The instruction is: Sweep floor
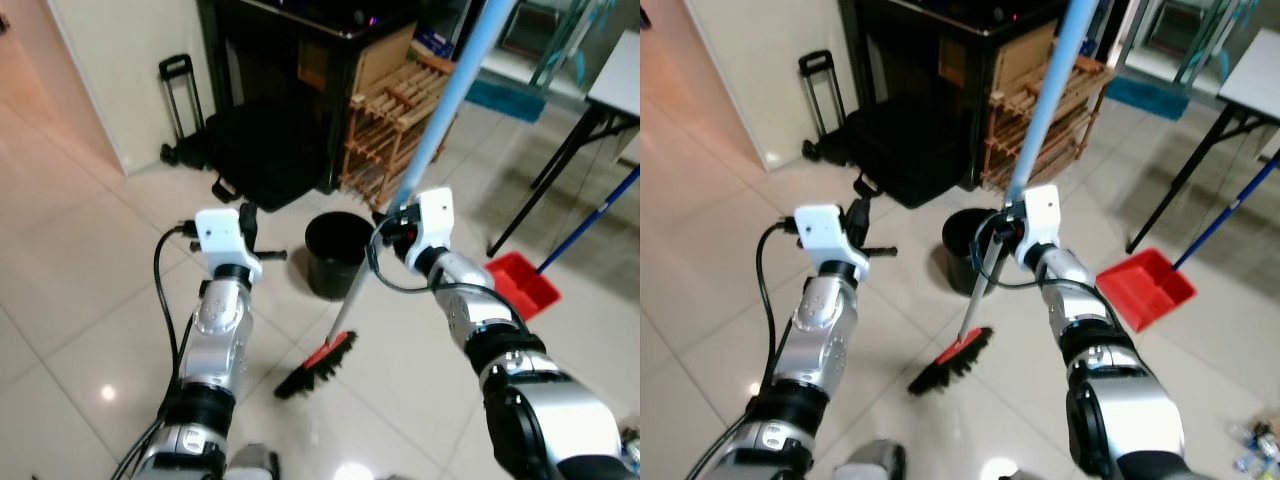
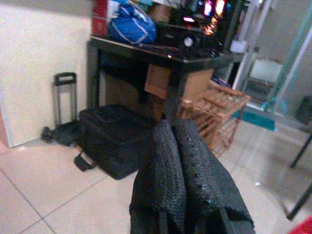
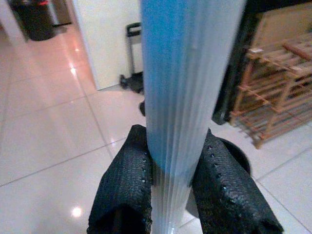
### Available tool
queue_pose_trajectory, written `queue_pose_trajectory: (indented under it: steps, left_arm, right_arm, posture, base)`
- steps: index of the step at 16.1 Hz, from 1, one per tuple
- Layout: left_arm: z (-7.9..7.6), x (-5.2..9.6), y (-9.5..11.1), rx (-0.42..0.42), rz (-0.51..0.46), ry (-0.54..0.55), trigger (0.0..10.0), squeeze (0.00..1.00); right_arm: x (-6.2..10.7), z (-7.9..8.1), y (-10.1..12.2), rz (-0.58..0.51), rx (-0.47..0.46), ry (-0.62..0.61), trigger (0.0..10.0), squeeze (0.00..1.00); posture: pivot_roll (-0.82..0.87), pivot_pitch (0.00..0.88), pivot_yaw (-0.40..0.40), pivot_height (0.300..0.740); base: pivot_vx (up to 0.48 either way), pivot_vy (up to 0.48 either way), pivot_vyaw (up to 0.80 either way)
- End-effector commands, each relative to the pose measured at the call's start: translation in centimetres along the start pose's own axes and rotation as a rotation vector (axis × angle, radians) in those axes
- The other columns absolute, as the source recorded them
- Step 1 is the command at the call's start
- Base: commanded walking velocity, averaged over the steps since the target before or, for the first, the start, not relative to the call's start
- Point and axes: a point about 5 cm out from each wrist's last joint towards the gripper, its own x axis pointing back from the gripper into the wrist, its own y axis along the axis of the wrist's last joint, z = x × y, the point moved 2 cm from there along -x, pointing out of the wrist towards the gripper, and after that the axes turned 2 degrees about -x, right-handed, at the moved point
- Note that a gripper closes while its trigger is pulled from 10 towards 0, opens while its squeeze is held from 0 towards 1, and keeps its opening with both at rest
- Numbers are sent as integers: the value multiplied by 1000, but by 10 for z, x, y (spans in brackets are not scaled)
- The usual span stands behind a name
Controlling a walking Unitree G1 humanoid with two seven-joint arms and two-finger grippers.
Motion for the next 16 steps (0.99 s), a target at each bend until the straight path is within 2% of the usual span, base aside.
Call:
queue_pose_trajectory:
  steps: [1, 6, 9, 11, 12, 14, 16]
  left_arm:
    - [1, 0, 1, -1, -1, 6, 10000, 0]
    - [1, 1, 1, 7, 0, 3, 10000, 0]
    - [7, 1, 2, -14, -1, -6, 10000, 0]
    - [15, 3, 2, -34, 3, -5, 10000, 0]
    - [20, 4, 1, -45, 7, 3, 10000, 0]
    - [23, 5, 1, -40, 4, 21, 10000, 0]
    - [20, 5, 0, -17, 8, 15, 10000, 0]
  right_arm:
    - [0, -7, 10, -32, 11, -12, 10000, 0]
    - [1, -6, 10, -28, 18, -3, 10000, 0]
    - [0, -6, 9, -19, 36, -1, 10000, 0]
    - [3, -12, 8, -1, 59, -10, 10000, 0]
    - [5, -20, 10, 3, 63, -33, 10000, 0]
    - [7, -27, 13, 3, 71, -53, 10000, 0]
    - [8, -28, 12, 3, 67, -58, 10000, 0]
  posture:
    - [26, 76, -62, 740]
    - [28, 76, -64, 740]
    - [29, 77, -65, 740]
    - [31, 77, -64, 740]
    - [34, 78, -65, 740]
    - [29, 78, -64, 740]
    - [27, 79, -66, 740]
  base:
    - [0, 0, 0]
    - [0, 0, 0]
    - [0, 0, 0]
    - [0, 0, 0]
    - [0, 0, 0]
    - [0, 0, 0]
    - [0, 0, 0]
